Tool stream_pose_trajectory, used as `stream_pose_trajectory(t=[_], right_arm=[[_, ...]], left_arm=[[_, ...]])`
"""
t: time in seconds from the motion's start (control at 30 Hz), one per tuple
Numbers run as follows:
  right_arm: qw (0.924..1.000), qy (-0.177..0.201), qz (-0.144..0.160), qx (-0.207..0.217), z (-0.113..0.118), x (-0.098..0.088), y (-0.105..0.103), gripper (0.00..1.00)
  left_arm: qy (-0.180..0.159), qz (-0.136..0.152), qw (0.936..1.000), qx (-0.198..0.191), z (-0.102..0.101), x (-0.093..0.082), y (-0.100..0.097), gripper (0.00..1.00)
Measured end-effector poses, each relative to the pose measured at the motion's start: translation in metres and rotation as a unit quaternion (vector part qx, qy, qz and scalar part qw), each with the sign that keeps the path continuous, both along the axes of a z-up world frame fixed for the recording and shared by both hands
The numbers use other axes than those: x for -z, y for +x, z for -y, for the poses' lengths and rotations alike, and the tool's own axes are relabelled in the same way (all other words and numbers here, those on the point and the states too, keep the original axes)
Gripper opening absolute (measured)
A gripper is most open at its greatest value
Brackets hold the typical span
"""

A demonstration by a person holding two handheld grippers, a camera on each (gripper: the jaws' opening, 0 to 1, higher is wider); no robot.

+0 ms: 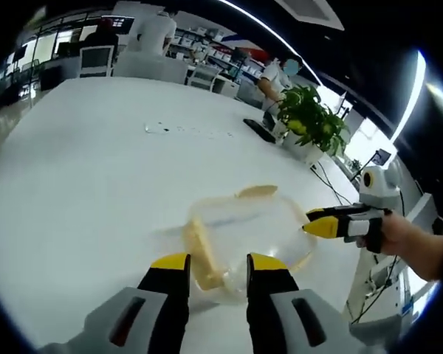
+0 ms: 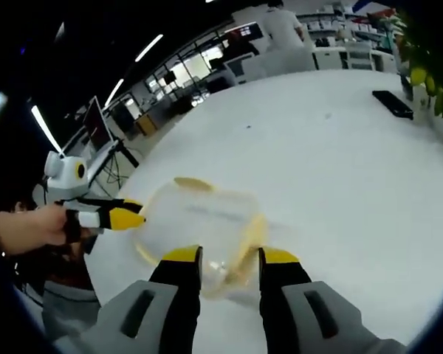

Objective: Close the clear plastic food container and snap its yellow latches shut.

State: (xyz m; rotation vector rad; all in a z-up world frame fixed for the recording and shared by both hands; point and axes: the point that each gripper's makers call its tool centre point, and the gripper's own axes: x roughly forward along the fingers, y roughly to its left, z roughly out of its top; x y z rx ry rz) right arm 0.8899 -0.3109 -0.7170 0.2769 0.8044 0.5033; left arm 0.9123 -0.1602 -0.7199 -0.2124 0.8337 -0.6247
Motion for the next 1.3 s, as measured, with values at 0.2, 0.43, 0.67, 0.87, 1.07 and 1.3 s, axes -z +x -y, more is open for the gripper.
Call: stream_pose_trajectory(t=[0.2, 0.43, 0.67, 0.87, 1.07, 1.3], right_arm=[[0.9998, 0.008, -0.008, 0.014, 0.0, 0.001, -0.001, 0.27], [0.9993, 0.016, -0.023, 0.025, 0.0, 0.001, -0.002, 0.26], [0.9989, 0.021, -0.028, 0.033, -0.001, 0.001, -0.003, 0.24], [0.998, 0.028, -0.037, 0.042, -0.001, 0.002, -0.005, 0.23], [0.9962, 0.048, -0.054, 0.049, -0.001, -0.004, -0.001, 0.2], [0.9965, 0.052, -0.045, 0.048, -0.001, -0.008, -0.001, 0.23]], left_arm=[[-0.008, -0.006, 0.9998, -0.016, -0.001, 0.002, 0.003, 0.22], [-0.042, -0.047, 0.997, -0.045, -0.001, 0.006, 0.001, 0.21], [-0.042, -0.045, 0.9971, -0.045, 0.0, 0.004, 0.0, 0.2], [-0.04, -0.046, 0.9972, -0.043, 0.004, 0.004, 0.0, 0.16], [-0.028, -0.041, 0.998, -0.038, 0.008, 0.007, 0.0, 0.15], [-0.032, -0.046, 0.9977, -0.039, 0.005, 0.006, 0.0, 0.17]])
